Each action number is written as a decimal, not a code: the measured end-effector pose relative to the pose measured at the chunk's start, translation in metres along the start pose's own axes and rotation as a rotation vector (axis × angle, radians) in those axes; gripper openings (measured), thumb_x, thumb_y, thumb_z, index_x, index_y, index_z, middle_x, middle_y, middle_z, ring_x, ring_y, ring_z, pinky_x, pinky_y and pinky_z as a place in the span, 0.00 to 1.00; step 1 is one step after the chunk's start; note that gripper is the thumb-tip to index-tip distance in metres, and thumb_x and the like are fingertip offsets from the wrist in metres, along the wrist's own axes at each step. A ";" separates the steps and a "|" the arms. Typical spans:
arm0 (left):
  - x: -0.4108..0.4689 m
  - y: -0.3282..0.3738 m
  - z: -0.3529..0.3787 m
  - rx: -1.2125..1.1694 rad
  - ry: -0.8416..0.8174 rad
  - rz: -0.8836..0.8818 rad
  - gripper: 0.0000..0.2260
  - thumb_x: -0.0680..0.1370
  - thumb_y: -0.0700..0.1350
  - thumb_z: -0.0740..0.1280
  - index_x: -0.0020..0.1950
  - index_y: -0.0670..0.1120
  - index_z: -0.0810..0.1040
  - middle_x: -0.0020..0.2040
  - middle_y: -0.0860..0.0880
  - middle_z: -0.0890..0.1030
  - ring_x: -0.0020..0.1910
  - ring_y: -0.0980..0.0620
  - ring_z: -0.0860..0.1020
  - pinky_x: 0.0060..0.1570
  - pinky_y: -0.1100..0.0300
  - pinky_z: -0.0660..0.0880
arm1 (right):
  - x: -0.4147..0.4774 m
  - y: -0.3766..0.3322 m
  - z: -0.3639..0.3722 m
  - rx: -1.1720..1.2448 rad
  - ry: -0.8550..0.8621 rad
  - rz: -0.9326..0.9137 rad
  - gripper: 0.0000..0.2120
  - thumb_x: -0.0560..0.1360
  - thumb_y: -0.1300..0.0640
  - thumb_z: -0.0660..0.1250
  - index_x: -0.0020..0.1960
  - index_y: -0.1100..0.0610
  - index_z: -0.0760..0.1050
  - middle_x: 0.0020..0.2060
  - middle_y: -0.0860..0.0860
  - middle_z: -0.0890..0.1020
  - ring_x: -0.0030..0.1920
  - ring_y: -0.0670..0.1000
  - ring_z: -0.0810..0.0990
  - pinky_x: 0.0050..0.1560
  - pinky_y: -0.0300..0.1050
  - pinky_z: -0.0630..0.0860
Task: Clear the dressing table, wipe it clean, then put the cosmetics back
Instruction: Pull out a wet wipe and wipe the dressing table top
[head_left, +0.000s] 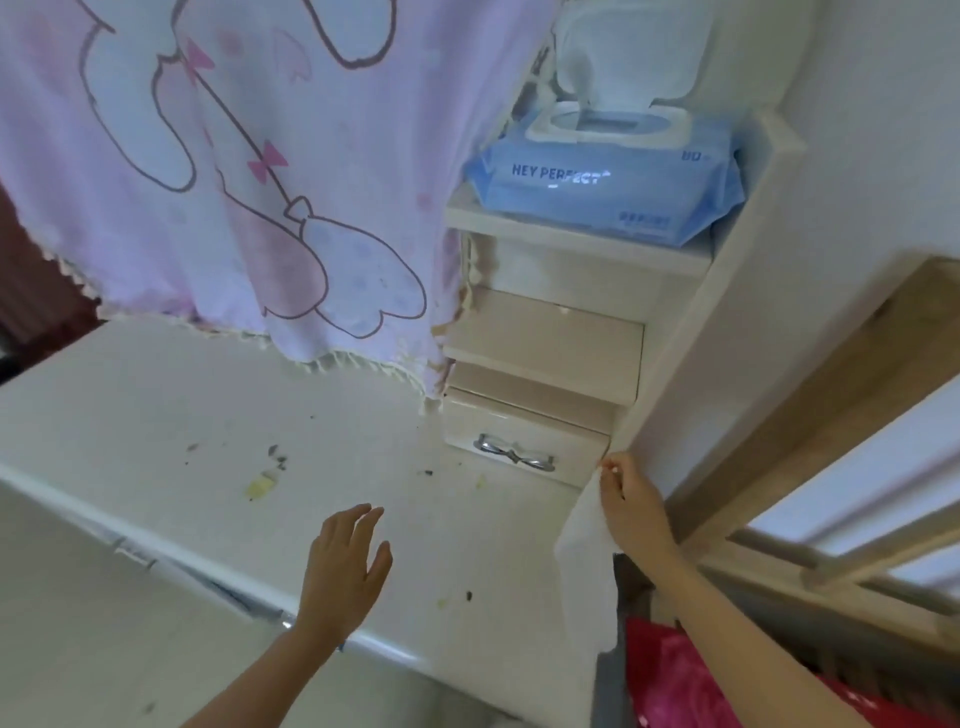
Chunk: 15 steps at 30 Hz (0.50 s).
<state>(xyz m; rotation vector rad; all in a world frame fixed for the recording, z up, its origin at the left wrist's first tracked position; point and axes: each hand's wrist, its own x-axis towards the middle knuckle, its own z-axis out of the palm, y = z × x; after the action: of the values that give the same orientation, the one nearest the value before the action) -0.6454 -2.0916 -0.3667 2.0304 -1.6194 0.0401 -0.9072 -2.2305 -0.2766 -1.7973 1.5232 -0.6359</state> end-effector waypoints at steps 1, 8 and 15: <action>-0.009 -0.006 0.006 0.021 -0.032 -0.008 0.17 0.71 0.50 0.56 0.54 0.44 0.73 0.48 0.43 0.82 0.48 0.45 0.77 0.34 0.50 0.78 | 0.000 0.007 0.006 0.043 0.111 0.070 0.05 0.81 0.59 0.51 0.48 0.56 0.65 0.35 0.51 0.71 0.39 0.54 0.71 0.37 0.46 0.65; -0.034 -0.045 0.019 0.094 -0.131 0.046 0.14 0.70 0.47 0.55 0.53 0.46 0.70 0.49 0.44 0.81 0.52 0.50 0.69 0.40 0.55 0.76 | -0.022 0.047 0.075 -0.093 0.208 0.244 0.06 0.79 0.61 0.54 0.50 0.59 0.69 0.43 0.57 0.78 0.46 0.61 0.77 0.43 0.50 0.70; -0.011 -0.108 0.027 0.159 -0.071 0.267 0.20 0.80 0.51 0.42 0.55 0.45 0.70 0.49 0.43 0.82 0.52 0.46 0.70 0.49 0.55 0.65 | -0.015 0.073 0.089 -0.451 0.013 0.042 0.15 0.77 0.66 0.57 0.61 0.59 0.73 0.61 0.58 0.74 0.61 0.60 0.72 0.54 0.51 0.71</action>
<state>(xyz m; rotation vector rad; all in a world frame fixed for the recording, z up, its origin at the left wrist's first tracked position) -0.5580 -2.0785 -0.4360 1.9342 -1.9795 0.2015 -0.8908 -2.2050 -0.3891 -2.0814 1.8141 -0.2964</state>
